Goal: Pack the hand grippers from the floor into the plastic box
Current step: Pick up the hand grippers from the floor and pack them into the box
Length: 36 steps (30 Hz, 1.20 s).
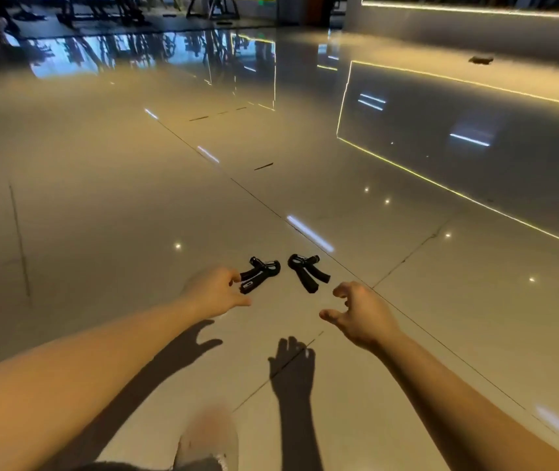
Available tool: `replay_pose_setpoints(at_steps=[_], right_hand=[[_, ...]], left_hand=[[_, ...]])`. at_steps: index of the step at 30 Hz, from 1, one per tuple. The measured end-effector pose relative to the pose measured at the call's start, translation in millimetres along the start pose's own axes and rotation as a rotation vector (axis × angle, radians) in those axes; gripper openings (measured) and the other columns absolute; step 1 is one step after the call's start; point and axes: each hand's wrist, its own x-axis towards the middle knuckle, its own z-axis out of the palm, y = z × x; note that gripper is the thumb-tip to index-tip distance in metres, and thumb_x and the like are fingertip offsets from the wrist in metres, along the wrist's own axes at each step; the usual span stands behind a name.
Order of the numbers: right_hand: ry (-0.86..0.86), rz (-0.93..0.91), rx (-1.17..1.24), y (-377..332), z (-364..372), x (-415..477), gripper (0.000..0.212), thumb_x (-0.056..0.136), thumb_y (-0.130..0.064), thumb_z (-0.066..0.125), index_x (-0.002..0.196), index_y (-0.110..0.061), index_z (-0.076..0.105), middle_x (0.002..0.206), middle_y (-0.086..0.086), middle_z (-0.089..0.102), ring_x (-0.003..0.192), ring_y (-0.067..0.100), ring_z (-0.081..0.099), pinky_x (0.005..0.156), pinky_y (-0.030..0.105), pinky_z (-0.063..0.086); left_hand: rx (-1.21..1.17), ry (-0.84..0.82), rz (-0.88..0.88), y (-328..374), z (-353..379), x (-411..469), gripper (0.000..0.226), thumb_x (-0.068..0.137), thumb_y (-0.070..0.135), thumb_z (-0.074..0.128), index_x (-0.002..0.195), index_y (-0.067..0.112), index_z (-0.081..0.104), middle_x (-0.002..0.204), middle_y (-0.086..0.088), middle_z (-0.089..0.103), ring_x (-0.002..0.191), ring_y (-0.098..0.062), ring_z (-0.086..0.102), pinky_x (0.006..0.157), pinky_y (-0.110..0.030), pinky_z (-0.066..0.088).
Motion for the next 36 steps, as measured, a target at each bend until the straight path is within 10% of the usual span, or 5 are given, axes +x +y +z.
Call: replay_pose_setpoints(at_steps=[7,19,36], right_hand=[[-0.043,0.088,-0.06,0,54,131,0.053,0.09,-0.047,0.069,0.132,-0.017,0.057,0.128,0.004,0.06,0.106,0.024,0.062,0.085,0.037,0.053],[-0.107,0.145,-0.242,47,152,271,0.056,0.081,-0.058,0.069,0.12,-0.02,0.054,0.113,0.0,0.058,0.105,0.025,0.057,0.09,0.043,0.05],[-0.182,0.315,-0.279,76,101,163,0.05,0.077,-0.037,0.073,0.115,-0.011,0.053,0.1,0.003,0.043,0.076,0.023,0.051,0.054,0.029,0.039]], left_hand=[[-0.024,0.035,0.028,-44,53,131,0.052,0.079,0.054,0.078,0.12,0.023,0.066,0.106,0.003,0.064,0.09,-0.015,0.056,0.069,-0.031,0.043],[0.16,0.052,-0.052,-83,154,231,0.069,0.073,0.078,0.064,0.116,0.024,0.061,0.107,0.003,0.057,0.102,-0.021,0.052,0.091,-0.041,0.047],[-0.226,0.124,0.079,-41,129,172,0.055,0.07,0.035,0.078,0.113,0.03,0.044,0.111,0.011,0.051,0.1,-0.018,0.057,0.081,-0.041,0.054]])
